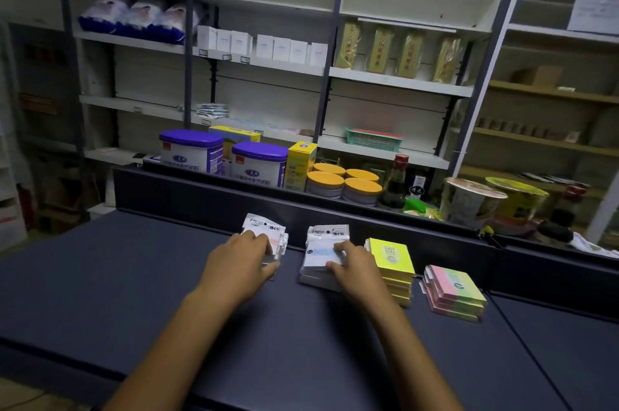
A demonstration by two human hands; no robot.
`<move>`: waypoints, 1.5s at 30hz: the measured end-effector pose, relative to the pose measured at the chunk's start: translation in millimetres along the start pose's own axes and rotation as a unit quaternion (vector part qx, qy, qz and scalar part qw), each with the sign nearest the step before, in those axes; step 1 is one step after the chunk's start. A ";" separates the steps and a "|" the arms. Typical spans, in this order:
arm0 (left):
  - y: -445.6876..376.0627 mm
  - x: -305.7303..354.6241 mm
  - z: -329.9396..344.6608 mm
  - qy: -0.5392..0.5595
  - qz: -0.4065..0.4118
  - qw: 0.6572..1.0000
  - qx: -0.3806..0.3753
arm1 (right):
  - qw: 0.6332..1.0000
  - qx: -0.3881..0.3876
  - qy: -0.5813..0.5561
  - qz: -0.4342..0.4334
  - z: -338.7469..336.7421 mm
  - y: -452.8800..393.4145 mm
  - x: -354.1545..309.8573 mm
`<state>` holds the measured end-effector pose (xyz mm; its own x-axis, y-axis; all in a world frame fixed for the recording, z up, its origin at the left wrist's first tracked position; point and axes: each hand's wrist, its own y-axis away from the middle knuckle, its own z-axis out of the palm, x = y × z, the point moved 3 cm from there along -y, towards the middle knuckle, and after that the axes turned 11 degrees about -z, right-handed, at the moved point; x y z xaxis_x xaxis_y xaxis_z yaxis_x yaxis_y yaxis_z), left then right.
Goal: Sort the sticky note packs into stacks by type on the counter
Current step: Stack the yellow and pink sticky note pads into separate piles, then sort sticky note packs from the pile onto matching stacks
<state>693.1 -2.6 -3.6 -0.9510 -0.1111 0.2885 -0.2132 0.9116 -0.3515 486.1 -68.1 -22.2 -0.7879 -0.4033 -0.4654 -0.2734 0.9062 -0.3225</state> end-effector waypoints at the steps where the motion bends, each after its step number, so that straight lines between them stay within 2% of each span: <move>1: -0.5 -0.2 0.9 0.004 0.000 1.000 -0.002 | 0.999 -0.012 0.036 -0.002 1.4 -0.5 -0.2; 5: -2.4 0.3 3.7 0.015 0.007 1.000 -0.007 | 0.990 -0.056 0.127 -0.016 7.2 2.4 -2.7; 9: -3.9 7.8 4.3 0.032 0.022 0.999 -0.008 | 0.990 -0.066 0.124 -0.027 7.8 4.7 -2.0; 14: -1.1 31.0 6.3 0.042 0.046 0.998 -0.017 | 0.992 -0.025 0.092 -0.080 -13.2 21.0 -0.5; 18: 5.6 64.6 6.2 0.051 0.076 0.995 -0.028 | 0.985 0.021 0.126 -0.113 -56.1 44.4 11.7; 24: 30.0 137.9 5.9 0.068 0.136 0.988 -0.028 | 0.982 0.036 0.179 -0.046 -123.9 101.3 62.7; 29: 72.7 212.7 6.5 0.077 0.179 0.980 -0.040 | 0.975 0.017 0.220 0.026 -174.9 172.6 112.9; 45: 237.5 424.9 22.9 0.109 0.321 0.934 -0.111 | 0.949 0.056 0.246 0.188 -317.5 403.5 223.7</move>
<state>233.3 157.6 15.1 -0.7931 0.5485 0.2650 0.4602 0.8245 -0.3292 24.4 247.7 5.3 -0.9879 0.0788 -0.1335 0.1169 0.9443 -0.3076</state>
